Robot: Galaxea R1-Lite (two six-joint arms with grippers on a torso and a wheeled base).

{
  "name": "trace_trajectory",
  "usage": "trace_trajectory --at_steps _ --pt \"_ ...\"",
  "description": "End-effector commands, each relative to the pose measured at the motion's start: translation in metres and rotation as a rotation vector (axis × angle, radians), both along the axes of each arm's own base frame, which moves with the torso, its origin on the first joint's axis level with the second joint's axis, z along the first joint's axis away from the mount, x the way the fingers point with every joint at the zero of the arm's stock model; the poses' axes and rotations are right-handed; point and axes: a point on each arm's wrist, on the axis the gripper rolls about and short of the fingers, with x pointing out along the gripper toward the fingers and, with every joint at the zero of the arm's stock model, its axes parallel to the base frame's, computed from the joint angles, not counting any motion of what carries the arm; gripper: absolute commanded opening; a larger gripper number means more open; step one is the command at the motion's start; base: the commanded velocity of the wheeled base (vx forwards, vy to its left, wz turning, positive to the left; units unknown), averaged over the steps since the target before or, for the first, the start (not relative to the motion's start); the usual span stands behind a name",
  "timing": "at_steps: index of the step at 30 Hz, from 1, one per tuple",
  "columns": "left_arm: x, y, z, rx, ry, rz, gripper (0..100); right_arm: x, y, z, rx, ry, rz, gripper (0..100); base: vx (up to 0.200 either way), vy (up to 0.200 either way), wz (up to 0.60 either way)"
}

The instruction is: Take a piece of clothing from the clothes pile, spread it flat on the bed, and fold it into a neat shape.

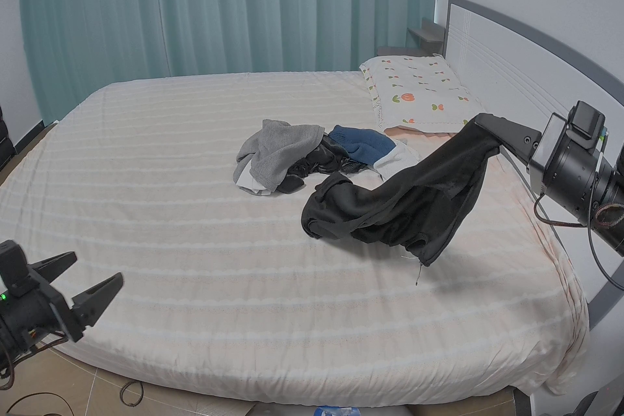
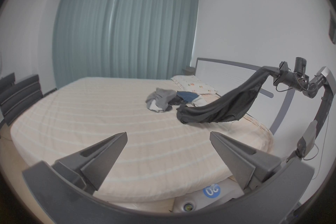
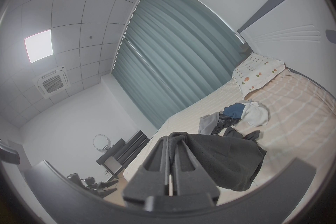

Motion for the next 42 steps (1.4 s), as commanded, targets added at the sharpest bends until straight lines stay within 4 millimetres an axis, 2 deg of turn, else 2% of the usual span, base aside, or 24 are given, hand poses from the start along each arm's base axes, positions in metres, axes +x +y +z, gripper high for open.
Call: trace_trajectory --at_steps 1,3,4,8,9,11,12,13,14,16,18,21,25,29,36,38,42 --pt "0.087 -0.061 -0.044 -0.032 0.278 -0.149 100 0.000 0.007 0.037 0.054 -0.116 -0.022 0 0.000 0.000 0.00" --pt "0.095 -0.069 -0.048 -0.039 0.281 -0.143 100 0.000 0.007 0.042 0.065 -0.132 -0.023 0 0.000 0.000 0.00" --pt "0.110 -0.083 -0.058 -0.045 0.282 -0.118 100 0.000 0.007 0.048 0.078 -0.153 -0.025 0 0.000 0.000 0.00" --pt "0.139 -0.115 -0.078 -0.084 0.263 -0.083 100 -0.001 0.008 0.050 0.074 -0.158 -0.014 0 0.000 0.000 0.00" --pt "0.140 -0.118 -0.079 -0.090 0.261 -0.083 100 0.000 0.009 0.050 0.075 -0.159 -0.014 0 0.000 0.000 0.00" --pt "0.150 -0.136 -0.090 -0.112 0.270 -0.093 100 0.002 0.010 0.057 0.081 -0.181 -0.008 0 0.000 0.000 0.00" --pt "0.150 -0.138 -0.091 -0.114 0.273 -0.092 100 0.002 0.010 0.058 0.082 -0.184 -0.009 0 0.000 0.000 0.00" --pt "0.157 -0.153 -0.099 -0.115 0.278 -0.102 100 0.003 0.010 0.064 0.091 -0.202 -0.009 0 0.000 0.000 0.00" --pt "0.158 -0.154 -0.099 -0.116 0.275 -0.102 100 0.003 0.010 0.064 0.091 -0.202 -0.007 0 0.000 0.000 0.00" --pt "0.165 -0.178 -0.107 -0.139 0.261 -0.125 100 0.011 0.019 0.052 0.065 -0.162 0.007 0 0.000 0.000 0.00" --pt "0.170 -0.195 -0.109 -0.164 0.242 -0.134 100 0.017 0.029 0.045 0.051 -0.143 0.022 0 0.000 0.000 0.00" --pt "0.173 -0.212 -0.111 -0.176 0.225 -0.144 100 0.025 0.035 0.042 0.043 -0.135 0.023 0 0.000 0.000 0.00" --pt "0.175 -0.226 -0.114 -0.190 0.217 -0.167 100 0.032 0.043 0.042 0.043 -0.132 0.029 0 0.000 0.000 0.00" --pt "0.174 -0.234 -0.111 -0.235 0.207 -0.178 100 0.036 0.045 0.056 0.071 -0.172 0.025 0 0.000 0.000 0.00" --pt "0.194 -0.249 -0.118 -0.318 0.136 -0.108 100 0.031 0.042 0.068 0.095 -0.208 0.029 0 0.000 0.000 0.00" --pt "0.203 -0.254 -0.125 -0.335 0.107 -0.083 100 0.027 0.041 0.071 0.103 -0.219 0.032 0 0.000 0.000 0.00" --pt "0.213 -0.250 -0.135 -0.328 0.101 -0.041 100 0.024 0.037 0.075 0.110 -0.231 0.027 0 0.000 0.000 0.00"
